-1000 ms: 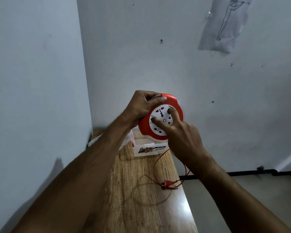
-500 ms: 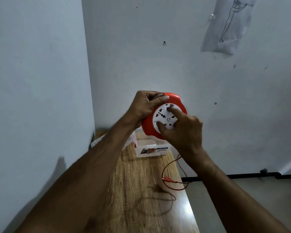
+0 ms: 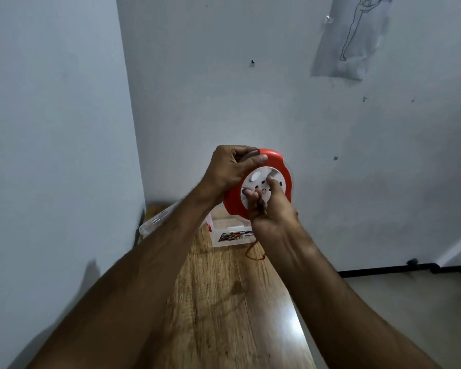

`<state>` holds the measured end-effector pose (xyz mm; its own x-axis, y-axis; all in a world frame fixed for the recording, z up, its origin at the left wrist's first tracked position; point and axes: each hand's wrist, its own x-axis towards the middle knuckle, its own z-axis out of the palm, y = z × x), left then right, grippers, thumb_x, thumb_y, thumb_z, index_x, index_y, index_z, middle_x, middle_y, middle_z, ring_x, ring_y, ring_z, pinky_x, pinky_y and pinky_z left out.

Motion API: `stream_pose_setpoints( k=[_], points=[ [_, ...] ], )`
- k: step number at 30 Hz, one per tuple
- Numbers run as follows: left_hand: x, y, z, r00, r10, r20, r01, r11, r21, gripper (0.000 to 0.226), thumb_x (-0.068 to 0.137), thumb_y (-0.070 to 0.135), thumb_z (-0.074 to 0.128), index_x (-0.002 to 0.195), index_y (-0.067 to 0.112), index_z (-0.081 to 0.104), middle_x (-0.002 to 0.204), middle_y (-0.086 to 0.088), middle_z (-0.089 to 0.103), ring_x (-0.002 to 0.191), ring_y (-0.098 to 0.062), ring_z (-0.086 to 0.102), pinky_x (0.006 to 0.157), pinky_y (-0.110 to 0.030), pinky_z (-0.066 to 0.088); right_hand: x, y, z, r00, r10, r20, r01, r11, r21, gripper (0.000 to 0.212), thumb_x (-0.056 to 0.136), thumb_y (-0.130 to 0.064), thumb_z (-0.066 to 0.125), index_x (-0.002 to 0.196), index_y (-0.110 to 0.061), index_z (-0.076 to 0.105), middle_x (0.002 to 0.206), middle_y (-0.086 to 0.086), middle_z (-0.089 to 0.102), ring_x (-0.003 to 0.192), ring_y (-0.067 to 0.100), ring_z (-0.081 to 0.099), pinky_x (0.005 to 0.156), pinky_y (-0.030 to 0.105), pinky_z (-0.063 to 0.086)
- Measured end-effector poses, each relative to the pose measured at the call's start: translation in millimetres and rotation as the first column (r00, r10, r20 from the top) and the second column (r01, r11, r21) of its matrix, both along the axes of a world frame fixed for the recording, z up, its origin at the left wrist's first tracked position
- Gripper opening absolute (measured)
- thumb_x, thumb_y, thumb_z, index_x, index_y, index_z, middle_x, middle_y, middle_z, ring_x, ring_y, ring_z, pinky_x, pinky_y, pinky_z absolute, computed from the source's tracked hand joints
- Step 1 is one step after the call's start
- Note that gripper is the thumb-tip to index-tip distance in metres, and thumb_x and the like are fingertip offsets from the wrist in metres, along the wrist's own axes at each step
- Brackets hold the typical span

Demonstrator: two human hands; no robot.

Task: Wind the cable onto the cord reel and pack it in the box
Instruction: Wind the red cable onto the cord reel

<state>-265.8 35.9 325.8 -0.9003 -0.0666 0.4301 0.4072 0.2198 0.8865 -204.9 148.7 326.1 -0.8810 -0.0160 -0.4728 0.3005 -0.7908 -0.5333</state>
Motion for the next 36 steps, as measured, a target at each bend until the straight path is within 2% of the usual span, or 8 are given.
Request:
stream_pose_setpoints(
  k=[3, 6, 8, 11, 16, 26, 32, 36],
  points=[
    [-0.1, -6.0, 2.1, 0.999, -0.011, 0.033, 0.006, 0.992, 0.124, 0.026, 0.09, 0.03, 0.076, 0.11, 0.014, 0.078, 0.098, 0.0, 0.08, 0.085, -0.017, 0.077, 0.078, -0.032, 0.064, 5.6, 8.0, 7.7, 0.997, 0.059, -0.039, -0.059, 0.998, 0.01, 0.031, 0.099, -0.016, 0.062, 0.122, 0.003, 0.052, 0.103, 0.027, 0.073, 0.06, 0.019, 0.07, 0.047, 0.022, 0.057],
    [-1.9, -13.0, 4.7, 0.999, 0.01, 0.043, -0.016, 0.99, 0.139, 0.027, 0.091, 0.034, 0.074, 0.113, 0.018, 0.077, 0.1, 0.002, 0.08, 0.085, -0.018, 0.077, 0.077, -0.034, 0.064, 12.9, 17.8, 4.8, 0.964, 0.115, -0.239, 0.007, 0.89, 0.457, 0.024, 0.098, -0.01, 0.061, 0.119, -0.004, 0.055, 0.094, 0.021, 0.077, 0.054, 0.015, 0.066, 0.048, 0.024, 0.054],
    [-2.0, -15.3, 5.4, 0.999, 0.009, 0.045, -0.015, 0.992, 0.126, 0.029, 0.092, 0.035, 0.073, 0.115, 0.019, 0.076, 0.102, 0.003, 0.08, 0.085, -0.018, 0.077, 0.078, -0.033, 0.064, 9.3, 26.4, -4.4, 0.812, 0.277, -0.514, 0.356, 0.463, 0.812, 0.019, 0.092, -0.01, 0.07, 0.109, -0.01, 0.06, 0.101, 0.013, 0.076, 0.065, 0.016, 0.072, 0.054, 0.03, 0.06],
    [-1.4, -14.6, 4.4, 0.999, -0.003, 0.05, -0.004, 0.993, 0.122, 0.029, 0.093, 0.036, 0.071, 0.116, 0.02, 0.075, 0.102, 0.005, 0.079, 0.084, -0.015, 0.077, 0.075, -0.028, 0.063, -1.3, 37.3, -14.3, 0.585, 0.647, -0.49, 0.739, -0.175, 0.651, 0.034, 0.086, -0.004, 0.075, 0.117, -0.016, 0.068, 0.129, 0.011, 0.065, 0.094, 0.028, 0.073, 0.072, 0.041, 0.065],
    [-0.8, -11.0, 3.4, 0.998, -0.031, 0.052, 0.026, 0.994, 0.106, 0.03, 0.093, 0.035, 0.071, 0.119, 0.019, 0.074, 0.103, 0.005, 0.078, 0.084, -0.013, 0.077, 0.072, -0.024, 0.062, -6.4, 44.4, -17.9, 0.628, 0.775, -0.072, 0.714, -0.538, 0.448, 0.064, 0.087, -0.012, 0.075, 0.145, -0.025, 0.053, 0.16, 0.023, 0.03, 0.107, 0.045, 0.068, 0.087, 0.051, 0.061],
    [1.7, -7.5, 6.1, 0.997, -0.033, 0.067, 0.029, 0.998, 0.064, 0.031, 0.091, 0.035, 0.073, 0.119, 0.02, 0.074, 0.098, 0.011, 0.076, 0.081, -0.008, 0.076, 0.07, -0.019, 0.06, -17.3, 44.5, -15.0, 0.608, 0.775, -0.169, 0.79, -0.572, 0.219, 0.064, 0.073, -0.033, 0.088, 0.132, -0.018, 0.067, 0.11, 0.029, 0.071, 0.074, 0.044, 0.074, 0.063, 0.049, 0.062],
    [4.0, -8.9, 3.2, 0.998, -0.045, 0.054, 0.038, 0.991, 0.13, 0.014, 0.092, 0.033, 0.072, 0.105, 0.029, 0.074, 0.094, 0.014, 0.076, 0.079, -0.007, 0.076, 0.067, -0.019, 0.059, -21.8, 38.4, -18.4, 0.606, 0.626, -0.49, 0.763, -0.284, 0.58, 0.064, 0.077, -0.047, 0.082, 0.129, -0.013, 0.066, 0.11, 0.012, 0.077, 0.084, 0.027, 0.076, 0.077, 0.03, 0.06],
    [3.3, -4.4, 0.8, 0.998, -0.026, 0.055, 0.018, 0.99, 0.141, 0.031, 0.092, 0.033, 0.073, 0.118, 0.018, 0.074, 0.105, 0.001, 0.078, 0.083, -0.016, 0.077, 0.073, -0.027, 0.064, -13.6, 20.9, -24.7, 0.759, 0.285, -0.585, 0.582, 0.103, 0.806, 0.061, 0.074, -0.047, 0.086, 0.122, -0.017, 0.063, 0.115, 0.0, 0.07, 0.094, 0.016, 0.072, 0.071, 0.005, 0.053]
  ],
)
